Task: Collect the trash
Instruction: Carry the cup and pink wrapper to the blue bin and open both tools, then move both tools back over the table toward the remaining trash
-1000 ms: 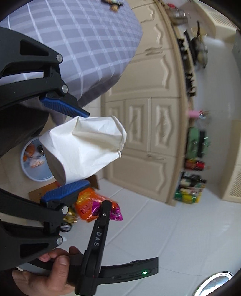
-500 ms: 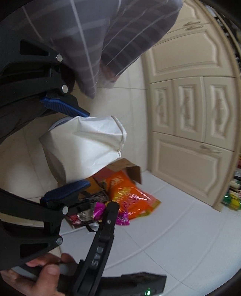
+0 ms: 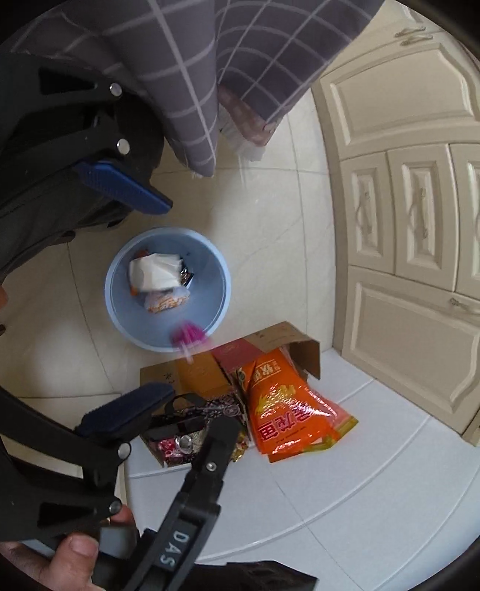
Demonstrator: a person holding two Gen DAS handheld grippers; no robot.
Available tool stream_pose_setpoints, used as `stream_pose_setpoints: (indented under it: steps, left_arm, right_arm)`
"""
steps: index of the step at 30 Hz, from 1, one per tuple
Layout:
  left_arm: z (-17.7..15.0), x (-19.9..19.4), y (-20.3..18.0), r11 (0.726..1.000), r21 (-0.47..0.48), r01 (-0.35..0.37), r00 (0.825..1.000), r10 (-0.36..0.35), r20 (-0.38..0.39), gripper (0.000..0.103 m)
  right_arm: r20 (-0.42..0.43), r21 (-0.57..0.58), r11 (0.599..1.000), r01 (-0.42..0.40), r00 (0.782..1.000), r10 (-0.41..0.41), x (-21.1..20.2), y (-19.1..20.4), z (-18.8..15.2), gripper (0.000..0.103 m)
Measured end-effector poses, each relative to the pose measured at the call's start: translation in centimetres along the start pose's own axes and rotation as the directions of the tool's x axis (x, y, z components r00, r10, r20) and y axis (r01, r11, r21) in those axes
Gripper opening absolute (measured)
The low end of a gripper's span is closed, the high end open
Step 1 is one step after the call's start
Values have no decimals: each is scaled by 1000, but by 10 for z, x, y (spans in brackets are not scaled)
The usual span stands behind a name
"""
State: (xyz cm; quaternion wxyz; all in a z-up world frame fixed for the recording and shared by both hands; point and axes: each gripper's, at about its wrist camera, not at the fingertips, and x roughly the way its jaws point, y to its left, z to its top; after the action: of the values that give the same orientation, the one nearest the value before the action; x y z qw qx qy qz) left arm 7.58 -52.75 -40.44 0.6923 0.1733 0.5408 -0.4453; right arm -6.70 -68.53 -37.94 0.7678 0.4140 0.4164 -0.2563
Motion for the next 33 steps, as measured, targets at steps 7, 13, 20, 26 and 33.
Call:
stream_pose_setpoints:
  steps: [7, 13, 20, 26, 33]
  left_arm:
    - [-1, -39, -2, 999, 20, -50, 994, 48, 93, 92]
    - [0, -85, -9, 997, 46, -59, 980, 49, 192, 92]
    - [-4, -147, -14, 997, 55, -59, 947, 38, 318, 93]
    - [-9, -204, -5, 995, 22, -93, 896, 74, 438, 94]
    - [-23, -268, 23, 989, -54, -140, 821, 146, 552, 94]
  right_arm:
    - [18, 0, 999, 38, 999, -38, -5, 3, -3, 97]
    - [57, -32, 999, 42, 998, -40, -22, 22, 0, 97]
    - [136, -107, 994, 27, 991, -12, -57, 59, 4, 97]
    - [204, -185, 983, 6, 978, 32, -91, 100, 6, 97]
    - [248, -282, 959, -38, 962, 111, -120, 157, 3, 97]
